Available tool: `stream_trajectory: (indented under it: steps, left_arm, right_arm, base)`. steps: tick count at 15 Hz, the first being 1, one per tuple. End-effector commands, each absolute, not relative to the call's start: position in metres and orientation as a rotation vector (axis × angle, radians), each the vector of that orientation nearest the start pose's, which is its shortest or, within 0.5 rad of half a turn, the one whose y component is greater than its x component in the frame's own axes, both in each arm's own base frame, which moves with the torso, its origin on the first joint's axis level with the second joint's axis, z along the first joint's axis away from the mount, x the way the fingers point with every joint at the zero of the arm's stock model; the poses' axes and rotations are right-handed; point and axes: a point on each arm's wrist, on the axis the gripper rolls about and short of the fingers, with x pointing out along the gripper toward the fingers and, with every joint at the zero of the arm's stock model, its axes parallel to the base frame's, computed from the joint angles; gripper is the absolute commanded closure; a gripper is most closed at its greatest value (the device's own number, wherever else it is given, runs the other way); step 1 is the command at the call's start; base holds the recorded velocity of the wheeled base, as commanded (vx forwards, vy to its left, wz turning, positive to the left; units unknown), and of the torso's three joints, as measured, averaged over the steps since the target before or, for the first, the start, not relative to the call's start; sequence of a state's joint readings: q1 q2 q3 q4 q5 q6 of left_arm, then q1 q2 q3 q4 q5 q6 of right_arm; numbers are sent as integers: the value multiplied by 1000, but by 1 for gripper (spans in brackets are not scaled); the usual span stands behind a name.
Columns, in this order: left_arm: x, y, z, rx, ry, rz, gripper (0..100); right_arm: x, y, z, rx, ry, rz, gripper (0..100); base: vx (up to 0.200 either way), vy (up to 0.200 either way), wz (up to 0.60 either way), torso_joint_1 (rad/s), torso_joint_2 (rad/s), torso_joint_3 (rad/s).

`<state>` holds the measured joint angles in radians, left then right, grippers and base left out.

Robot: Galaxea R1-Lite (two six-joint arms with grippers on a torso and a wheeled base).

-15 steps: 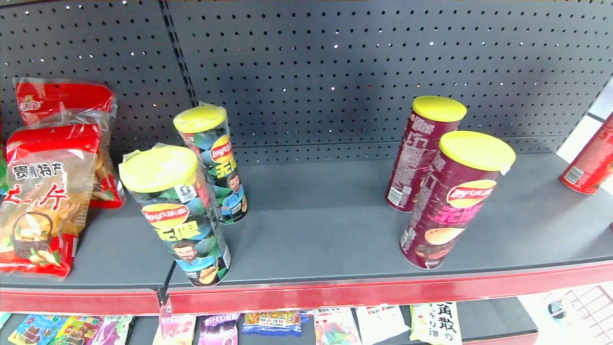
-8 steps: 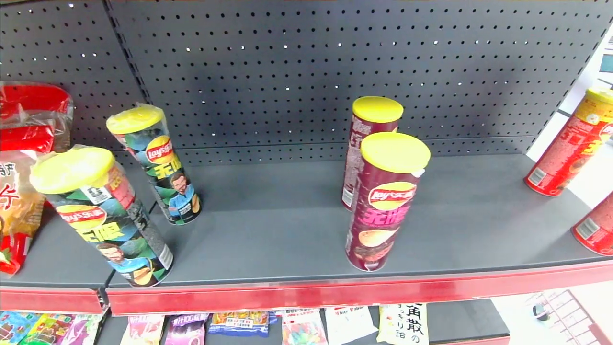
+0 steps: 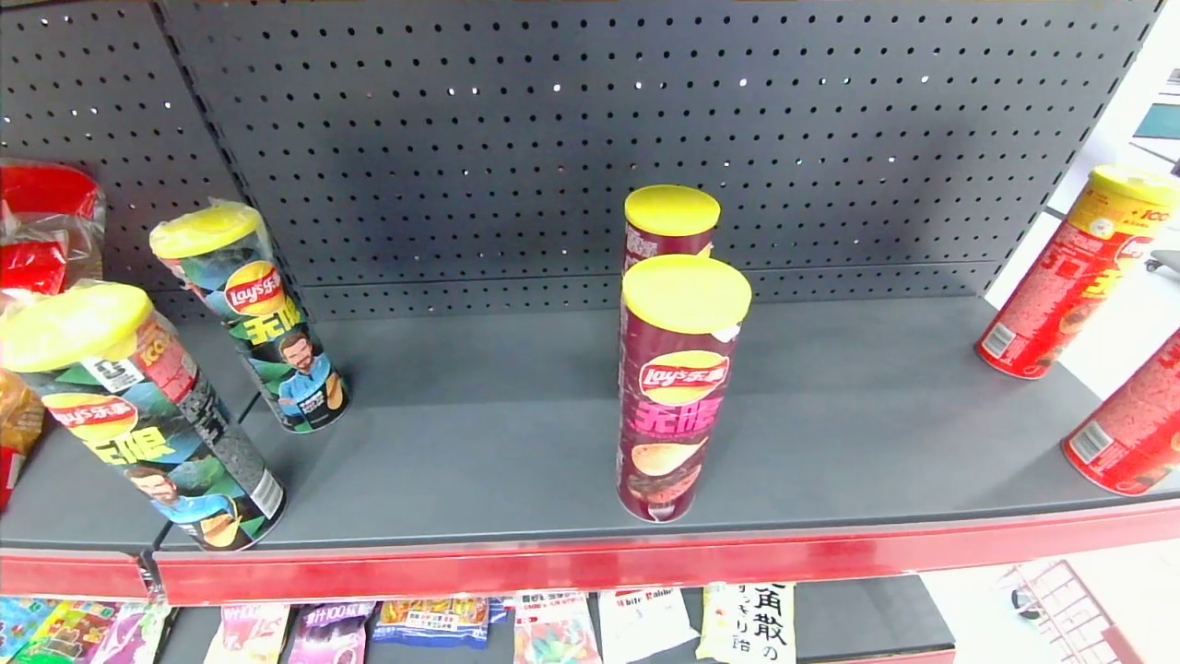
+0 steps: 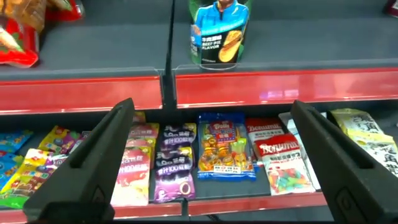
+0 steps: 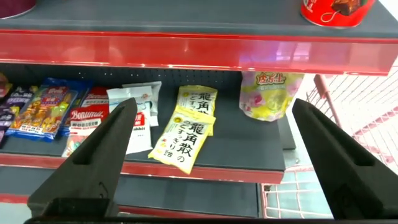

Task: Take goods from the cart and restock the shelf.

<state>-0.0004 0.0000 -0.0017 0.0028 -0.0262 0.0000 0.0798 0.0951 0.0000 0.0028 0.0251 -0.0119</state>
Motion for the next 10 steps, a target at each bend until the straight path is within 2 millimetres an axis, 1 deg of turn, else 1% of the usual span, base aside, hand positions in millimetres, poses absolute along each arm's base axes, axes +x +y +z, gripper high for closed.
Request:
stream_trajectory:
  steps: [1,5,10]
  left_arm:
    - [-23,-1,76,0,2,-26,0]
    - [-23,-1,76,0,0,-26,0]
    - [-23,-1,76,0,0,-26,0]
  right_arm:
    - [-15,-1,77,-15,99,96,0]
    - [-15,-1,77,-16,99,91,0]
    - [-15,-1,77,-16,99,91,0]
  base:
    - [0,0,0,0,0,0]
    - [0,0,0,0,0,0]
    - [0,-200,0,4,0,1]
